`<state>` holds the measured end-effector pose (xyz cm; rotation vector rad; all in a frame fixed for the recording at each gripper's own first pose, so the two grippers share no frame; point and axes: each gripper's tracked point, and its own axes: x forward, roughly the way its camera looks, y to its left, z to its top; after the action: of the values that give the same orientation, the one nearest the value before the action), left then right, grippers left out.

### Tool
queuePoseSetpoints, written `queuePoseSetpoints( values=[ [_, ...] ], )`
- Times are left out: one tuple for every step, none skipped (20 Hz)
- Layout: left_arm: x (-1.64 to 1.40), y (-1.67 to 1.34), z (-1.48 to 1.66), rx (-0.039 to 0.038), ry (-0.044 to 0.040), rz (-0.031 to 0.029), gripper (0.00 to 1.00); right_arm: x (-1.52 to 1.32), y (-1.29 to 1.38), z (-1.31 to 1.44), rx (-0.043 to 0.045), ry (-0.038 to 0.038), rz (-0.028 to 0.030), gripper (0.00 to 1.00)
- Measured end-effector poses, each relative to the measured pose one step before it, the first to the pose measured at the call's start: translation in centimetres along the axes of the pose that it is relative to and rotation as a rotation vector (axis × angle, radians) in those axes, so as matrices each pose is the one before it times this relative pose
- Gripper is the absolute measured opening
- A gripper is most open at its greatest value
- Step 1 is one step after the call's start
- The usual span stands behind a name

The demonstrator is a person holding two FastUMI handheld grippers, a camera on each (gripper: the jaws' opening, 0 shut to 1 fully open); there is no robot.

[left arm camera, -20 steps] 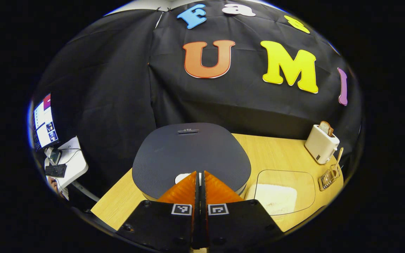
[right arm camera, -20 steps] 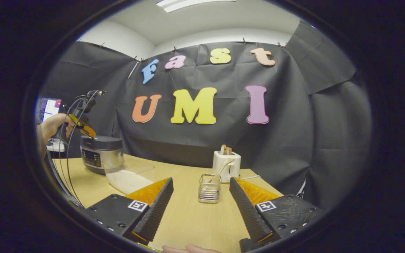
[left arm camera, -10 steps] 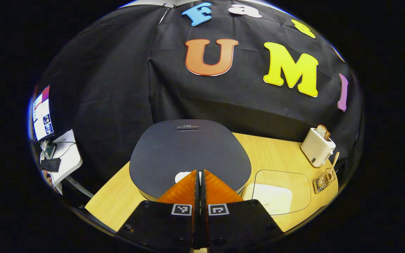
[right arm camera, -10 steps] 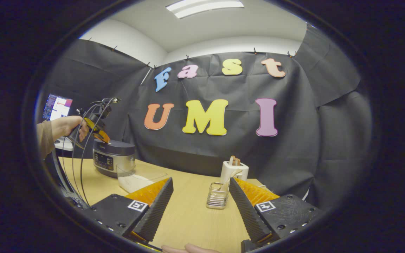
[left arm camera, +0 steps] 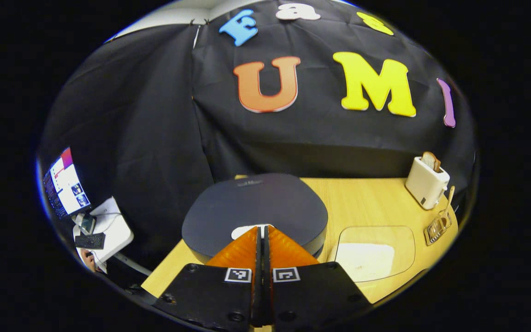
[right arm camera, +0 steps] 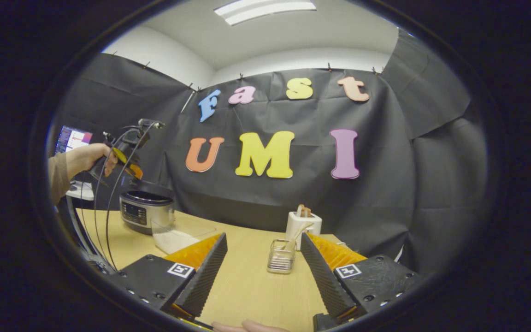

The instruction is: Close the left gripper, press the button to open the rice cooker; take a wooden spoon from the chopstick holder with the right hand, scoop a spoonful of rice and pour it into the rice cooker, then put the wooden spoon back into the chopstick holder.

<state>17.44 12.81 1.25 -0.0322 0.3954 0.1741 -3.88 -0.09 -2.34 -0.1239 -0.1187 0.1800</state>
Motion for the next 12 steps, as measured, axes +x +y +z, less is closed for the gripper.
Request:
queuePoseSetpoints(
  values=[
    [-0.957,0.199,0.942,-0.01306,-0.02411,0.0135,0.03,0.096,-0.06,-0.3,0.00418,0.01022,-0.00102,0.97],
    [-1.088,-0.512,-0.005,-0.02252,0.00232,-0.00732,0.03,0.124,0.044,-0.134,0.00452,0.00584,0.00212,0.95],
    [-0.923,-0.661,0.352,-0.01482,-0.01232,-0.01902,0.04,0.067,-0.011,-0.067,0.00058,0.00388,0.00019,0.95],
    [-0.629,-0.165,0.287,-0.00106,-0.02161,-0.00634,0.04,0.132,-0.231,-0.019,-0.00846,0.00263,-0.00443,0.95],
    [-0.629,0.073,0.349,0.00656,-0.02965,0.00083,0.03,0.098,-0.307,0.034,-0.01221,-0.0031,-0.00881,0.95],
    [-0.634,0.065,0.26,0.00572,-0.02907,0.00257,0.03,0.133,-0.437,0.093,-0.00857,-0.00397,-0.01192,0.95],
    [-0.573,-0.159,0.098,0.00351,-0.02442,-0.00494,0.1,0.098,-0.485,-0.138,-0.0032,0.00264,-0.01279,0.97],
    [-0.805,-0.229,-0.13,-0.00462,-0.01706,-0.00416,0.17,0.166,-0.493,-0.064,0.00171,0.00329,-0.01193,0.95],
    [-0.619,-0.194,-0.289,-0.00994,-0.00525,-0.003,0.33,0.11,-0.285,-0.227,0.00341,0.00564,-0.00921,0.95],
    [-0.571,-0.247,-0.471,-0.00795,0.00074,-0.00551,0.39,0.221,-0.33,-0.1,0.00453,0.00636,-0.00908,0.95],
    [-0.564,-0.065,-0.301,-0.0014,-0.01202,-0.00486,0.46,0.14,-0.426,-0.104,0.00503,0.00577,-0.00953,0.95],
    [-0.497,-0.155,-0.055,0.00464,-0.01718,-0.00953,0.47,0.181,-0.309,-0.116,0.00665,0.00576,-0.00636,0.95]
  ],
)
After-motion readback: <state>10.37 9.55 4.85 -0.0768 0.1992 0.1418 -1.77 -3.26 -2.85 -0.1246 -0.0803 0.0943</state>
